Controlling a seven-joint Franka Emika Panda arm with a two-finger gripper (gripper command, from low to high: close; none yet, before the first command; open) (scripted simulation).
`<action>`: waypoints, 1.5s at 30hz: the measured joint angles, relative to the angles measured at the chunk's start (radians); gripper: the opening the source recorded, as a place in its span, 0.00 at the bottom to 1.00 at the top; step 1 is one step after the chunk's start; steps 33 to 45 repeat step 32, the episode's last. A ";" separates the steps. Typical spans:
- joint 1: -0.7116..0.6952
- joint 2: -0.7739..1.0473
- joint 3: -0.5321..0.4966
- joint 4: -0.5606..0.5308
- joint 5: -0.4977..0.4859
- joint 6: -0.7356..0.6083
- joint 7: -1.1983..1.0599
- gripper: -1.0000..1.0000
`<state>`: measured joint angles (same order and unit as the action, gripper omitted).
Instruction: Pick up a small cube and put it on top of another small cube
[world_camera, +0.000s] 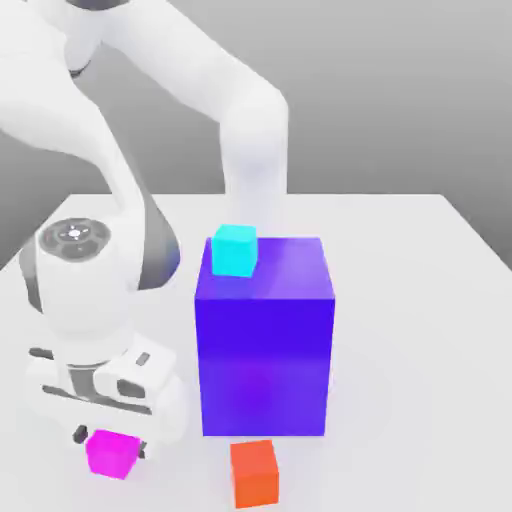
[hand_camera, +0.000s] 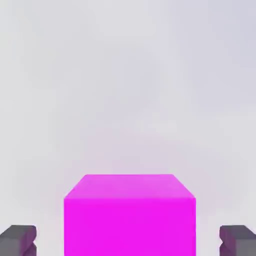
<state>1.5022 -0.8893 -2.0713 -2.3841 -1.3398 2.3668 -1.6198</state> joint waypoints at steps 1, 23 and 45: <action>0.000 0.000 0.000 0.000 -0.002 -0.001 0.001 0.00; -0.754 0.028 0.431 -0.186 0.149 -0.182 -0.695 0.00; -0.656 -0.005 0.264 -0.167 0.016 -0.124 -0.646 1.00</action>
